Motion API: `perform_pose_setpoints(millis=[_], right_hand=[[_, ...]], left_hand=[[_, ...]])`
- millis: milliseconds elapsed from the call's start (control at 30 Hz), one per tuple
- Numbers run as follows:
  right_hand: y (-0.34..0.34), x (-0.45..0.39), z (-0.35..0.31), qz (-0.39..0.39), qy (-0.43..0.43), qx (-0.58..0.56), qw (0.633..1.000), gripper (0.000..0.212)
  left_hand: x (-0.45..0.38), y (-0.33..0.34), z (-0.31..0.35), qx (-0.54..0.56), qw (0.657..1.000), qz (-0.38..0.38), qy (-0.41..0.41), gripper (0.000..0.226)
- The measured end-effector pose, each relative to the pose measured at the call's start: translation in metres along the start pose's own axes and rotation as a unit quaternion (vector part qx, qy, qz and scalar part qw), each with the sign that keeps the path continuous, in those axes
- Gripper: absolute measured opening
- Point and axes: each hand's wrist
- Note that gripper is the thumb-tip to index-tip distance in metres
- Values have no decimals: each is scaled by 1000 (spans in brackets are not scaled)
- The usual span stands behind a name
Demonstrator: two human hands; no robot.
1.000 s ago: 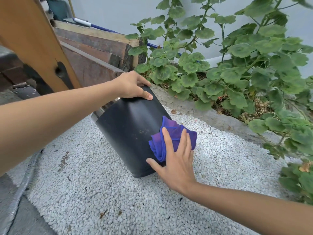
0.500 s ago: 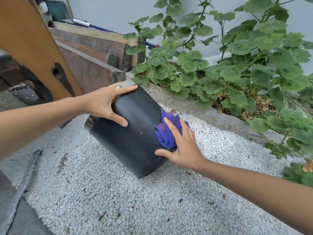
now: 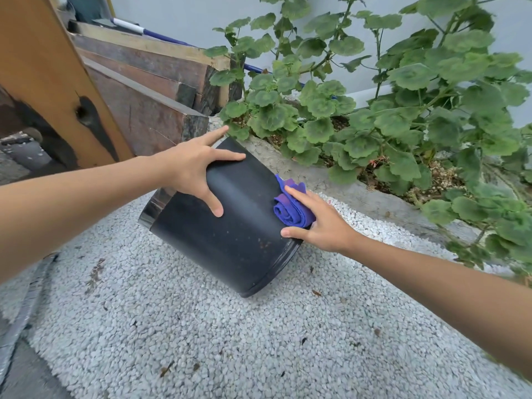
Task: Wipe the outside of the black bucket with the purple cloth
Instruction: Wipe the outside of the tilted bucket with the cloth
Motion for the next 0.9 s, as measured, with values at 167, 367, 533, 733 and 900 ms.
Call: perform_pose_setpoints(millis=[167, 367, 533, 733, 900], right_hand=[[18, 33, -11, 64, -3, 94, 994, 75], [34, 57, -19, 84, 2, 143, 986, 81], [43, 72, -33, 71, 24, 199, 977, 93], [49, 82, -45, 109, 38, 152, 982, 52], [35, 52, -39, 235, 223, -61, 944, 64]], left_hand=[[1, 0, 7, -1, 1000, 9, -2, 128], [-2, -1, 17, -17, 1000, 2, 1, 130], [-1, -3, 21, -19, 1000, -2, -2, 130], [1, -5, 23, -18, 1000, -2, -4, 129], [-5, -5, 20, -29, 999, -24, -4, 128]])
Point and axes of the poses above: each hand's wrist, its own x-axis away from the middle knuckle, its own y-axis out of the palm, z = x × y, and after that the axes turned 6 degrees about z, right-handed
